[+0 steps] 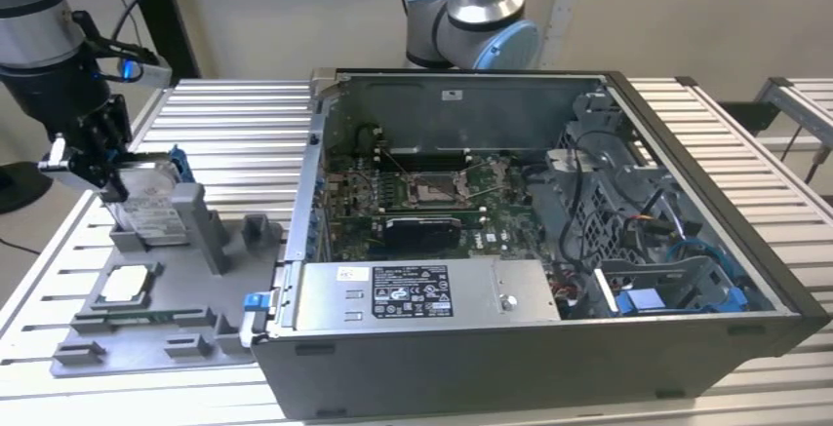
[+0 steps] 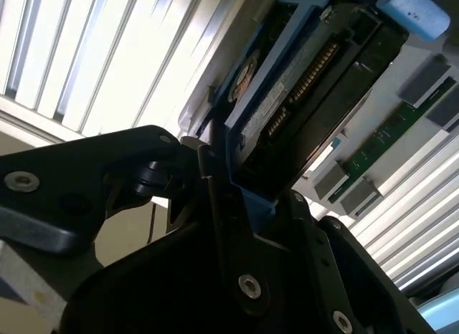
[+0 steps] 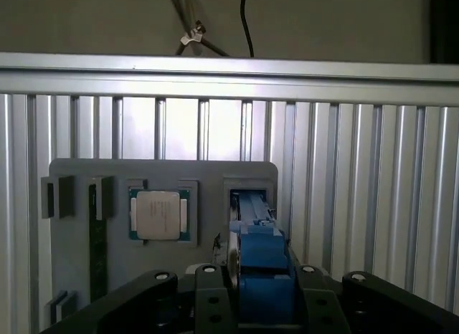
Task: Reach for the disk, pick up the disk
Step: 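Pick up the disk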
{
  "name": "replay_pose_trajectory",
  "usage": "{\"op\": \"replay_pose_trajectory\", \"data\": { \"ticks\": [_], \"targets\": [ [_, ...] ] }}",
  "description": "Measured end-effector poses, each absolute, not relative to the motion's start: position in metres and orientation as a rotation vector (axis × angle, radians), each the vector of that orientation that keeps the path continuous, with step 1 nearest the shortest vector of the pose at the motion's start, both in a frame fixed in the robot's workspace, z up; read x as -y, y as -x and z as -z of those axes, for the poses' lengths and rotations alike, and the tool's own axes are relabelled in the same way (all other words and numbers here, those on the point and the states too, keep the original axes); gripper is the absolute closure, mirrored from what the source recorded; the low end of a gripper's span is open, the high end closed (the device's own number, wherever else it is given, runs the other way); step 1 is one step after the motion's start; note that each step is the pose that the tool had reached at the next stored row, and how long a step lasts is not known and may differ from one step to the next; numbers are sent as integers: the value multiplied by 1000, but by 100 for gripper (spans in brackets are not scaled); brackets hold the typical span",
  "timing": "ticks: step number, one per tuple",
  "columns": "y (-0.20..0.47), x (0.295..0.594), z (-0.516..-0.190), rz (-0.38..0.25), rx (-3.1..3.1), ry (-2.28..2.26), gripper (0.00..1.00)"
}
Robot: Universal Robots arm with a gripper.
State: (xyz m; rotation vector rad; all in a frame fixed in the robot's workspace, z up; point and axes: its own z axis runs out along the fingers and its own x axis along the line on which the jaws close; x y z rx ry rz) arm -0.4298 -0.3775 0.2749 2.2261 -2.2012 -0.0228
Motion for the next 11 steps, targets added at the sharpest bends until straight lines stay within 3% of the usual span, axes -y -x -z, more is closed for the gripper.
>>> {"op": "replay_pose_trajectory", "data": {
  "ticks": [11],
  "targets": [
    [430,377,-274,23,2201,-2226,100]
  ]
}}
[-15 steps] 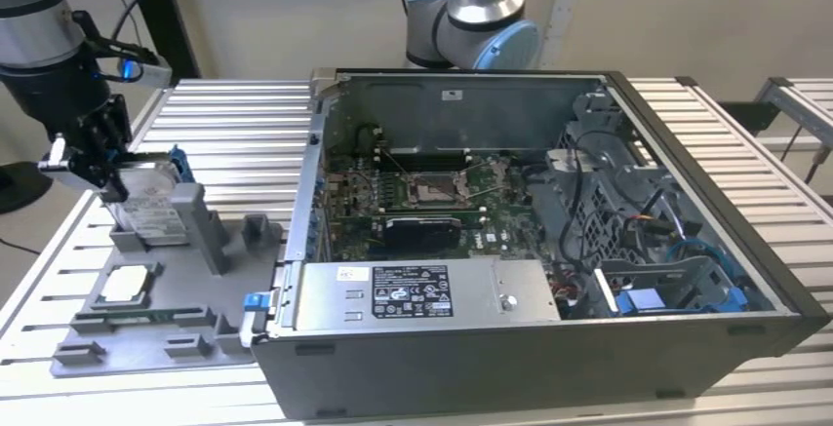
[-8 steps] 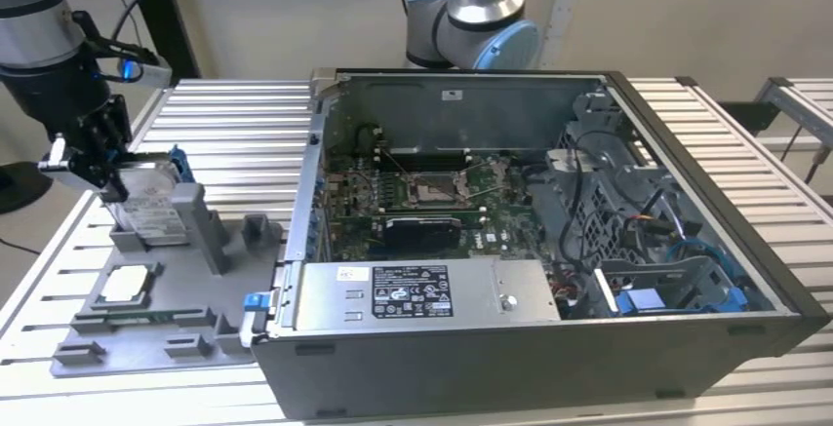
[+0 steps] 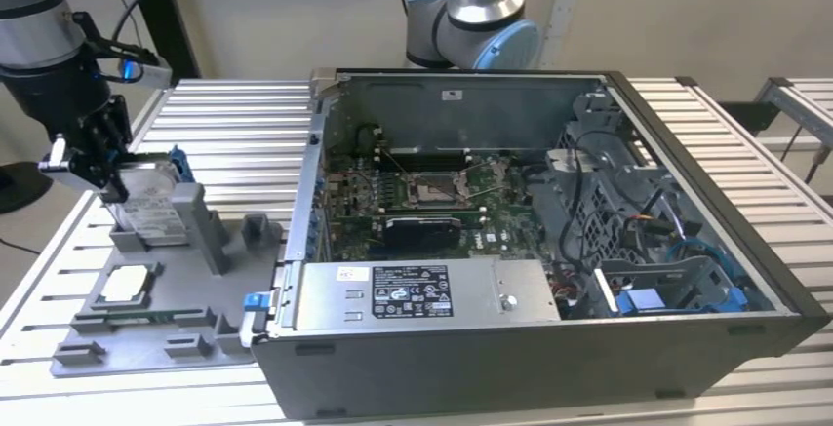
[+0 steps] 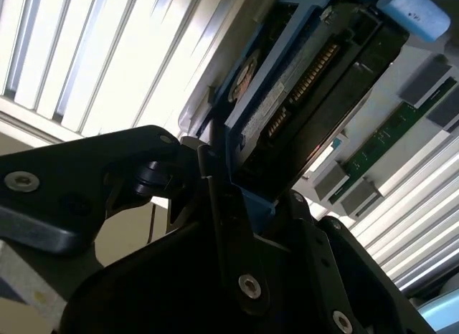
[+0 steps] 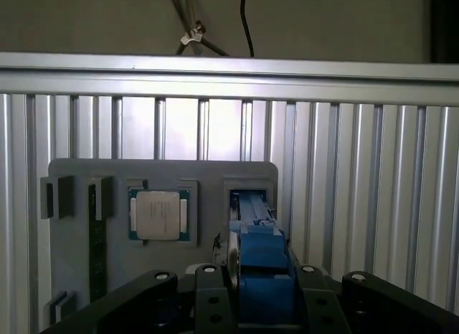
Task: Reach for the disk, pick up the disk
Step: 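Pick up the disk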
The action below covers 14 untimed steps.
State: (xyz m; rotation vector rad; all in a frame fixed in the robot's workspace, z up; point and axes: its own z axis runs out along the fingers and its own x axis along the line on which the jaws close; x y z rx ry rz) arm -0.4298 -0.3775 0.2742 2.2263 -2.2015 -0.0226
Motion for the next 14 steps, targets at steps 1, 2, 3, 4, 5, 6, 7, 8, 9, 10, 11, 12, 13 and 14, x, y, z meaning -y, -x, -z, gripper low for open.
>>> {"op": "replay_pose_trajectory", "data": {
  "ticks": [1,2,3,4,5,6,7,8,9,10,11,12,13,14],
  "targets": [
    [430,377,-275,23,2201,-2226,100],
    [430,377,-275,23,2201,-2226,100],
    [430,377,-276,23,2201,-2226,100],
    [430,377,-276,23,2202,-2226,100],
    [430,377,-277,23,2201,-2226,100],
    [430,377,-278,23,2201,-2226,100],
    [430,377,-279,23,2201,-2226,100],
    [430,377,-279,23,2201,-2226,100],
    [430,377,-280,23,2201,-2226,100],
    [430,377,-281,23,2201,-2226,100],
    [430,377,-282,23,2201,-2226,100],
    [430,377,-282,23,2201,-2226,100],
    [430,377,-283,23,2201,-2226,100],
    [430,377,-284,23,2201,-2226,100]
  ]
}}
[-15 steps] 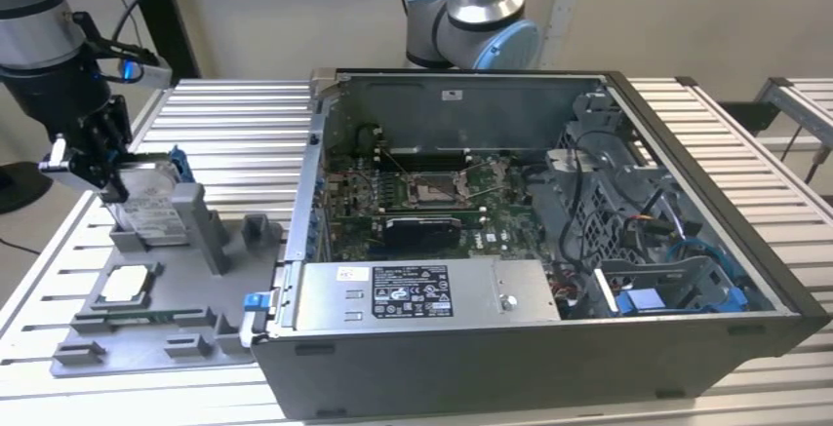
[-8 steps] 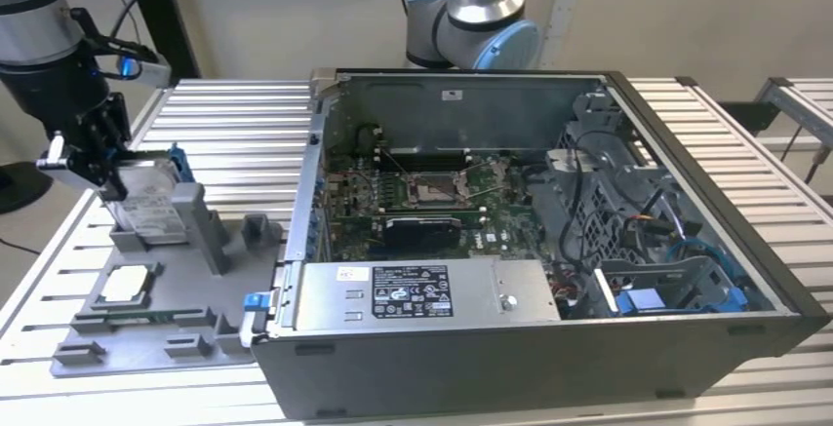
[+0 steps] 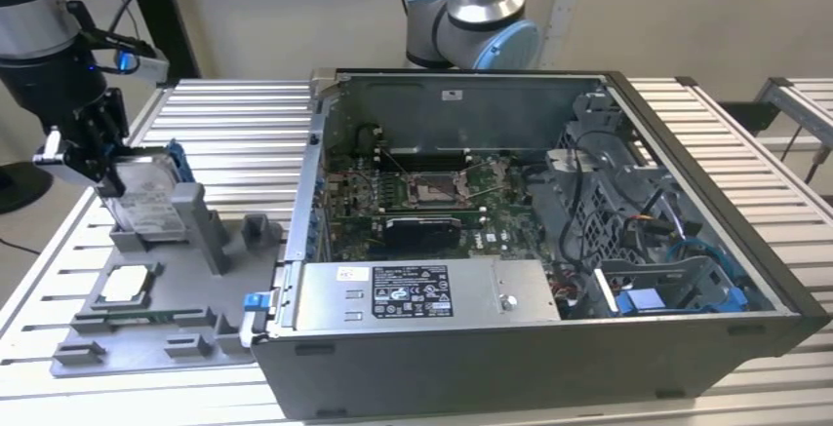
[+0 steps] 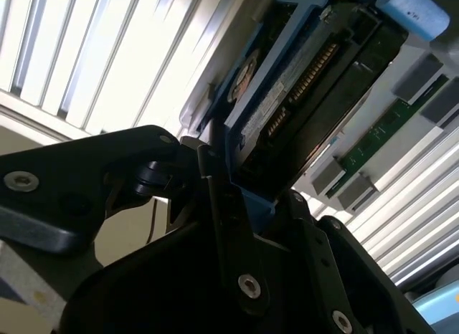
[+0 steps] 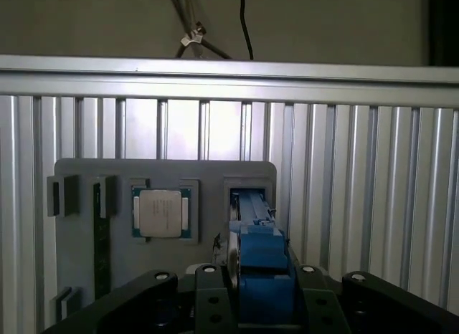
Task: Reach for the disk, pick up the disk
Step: 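Pick up the disk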
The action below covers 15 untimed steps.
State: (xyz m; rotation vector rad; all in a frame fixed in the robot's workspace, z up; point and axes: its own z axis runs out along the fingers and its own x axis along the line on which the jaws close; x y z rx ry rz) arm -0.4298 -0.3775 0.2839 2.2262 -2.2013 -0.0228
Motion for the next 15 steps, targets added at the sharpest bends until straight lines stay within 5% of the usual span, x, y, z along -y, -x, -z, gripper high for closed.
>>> {"op": "replay_pose_trajectory", "data": {
  "ticks": [15],
  "targets": [
    [430,377,-295,23,2201,-2226,100]
  ]
}}
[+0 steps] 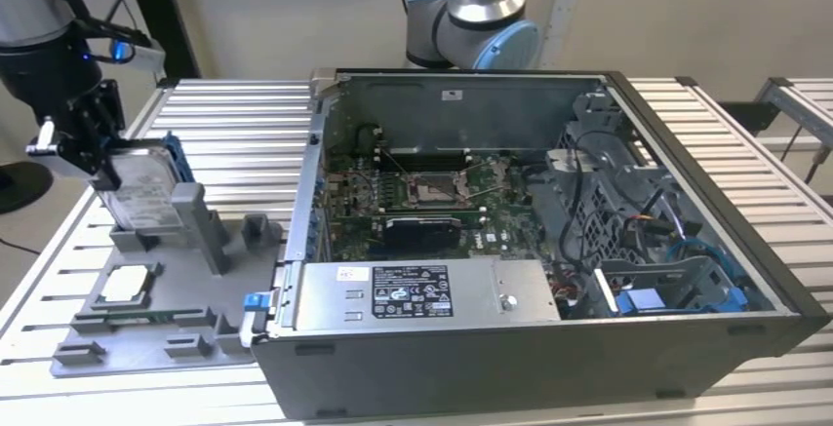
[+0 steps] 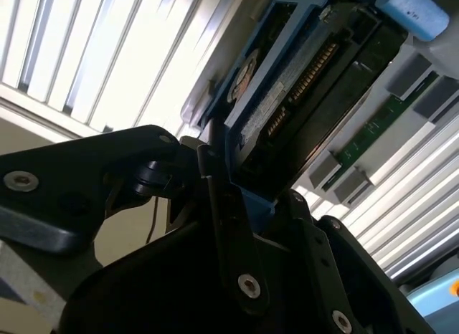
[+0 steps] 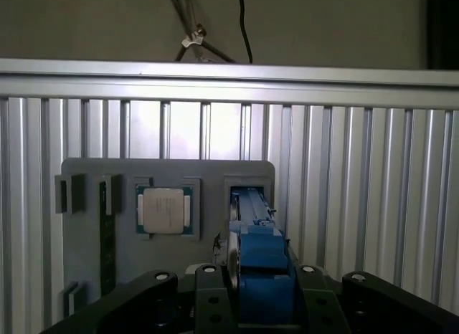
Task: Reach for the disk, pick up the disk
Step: 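Pick up the disk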
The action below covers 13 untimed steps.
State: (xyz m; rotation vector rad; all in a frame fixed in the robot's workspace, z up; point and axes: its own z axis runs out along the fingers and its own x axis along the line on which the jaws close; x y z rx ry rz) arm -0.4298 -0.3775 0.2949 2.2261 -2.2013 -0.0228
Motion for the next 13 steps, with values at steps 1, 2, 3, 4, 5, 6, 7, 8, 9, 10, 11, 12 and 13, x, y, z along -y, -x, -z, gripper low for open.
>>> {"op": "replay_pose_trajectory", "data": {
  "ticks": [1,2,3,4,5,6,7,8,9,10,11,12,13],
  "targets": [
    [430,377,-296,23,2201,-2226,100],
    [430,377,-297,23,2201,-2226,100],
    [430,377,-298,23,2201,-2226,100],
    [430,377,-299,23,2201,-2226,100],
    [430,377,-300,23,2201,-2226,100],
    [430,377,-301,23,2201,-2226,100],
    [430,377,-302,23,2201,-2226,100],
    [430,377,-303,23,2201,-2226,100],
    [430,377,-304,23,2201,-2226,100],
    [430,377,-305,23,2201,-2226,100],
    [430,377,-306,23,2201,-2226,100],
    [430,377,-307,23,2201,-2226,100],
    [430,377,-308,23,2201,-2226,100]
  ]
}}
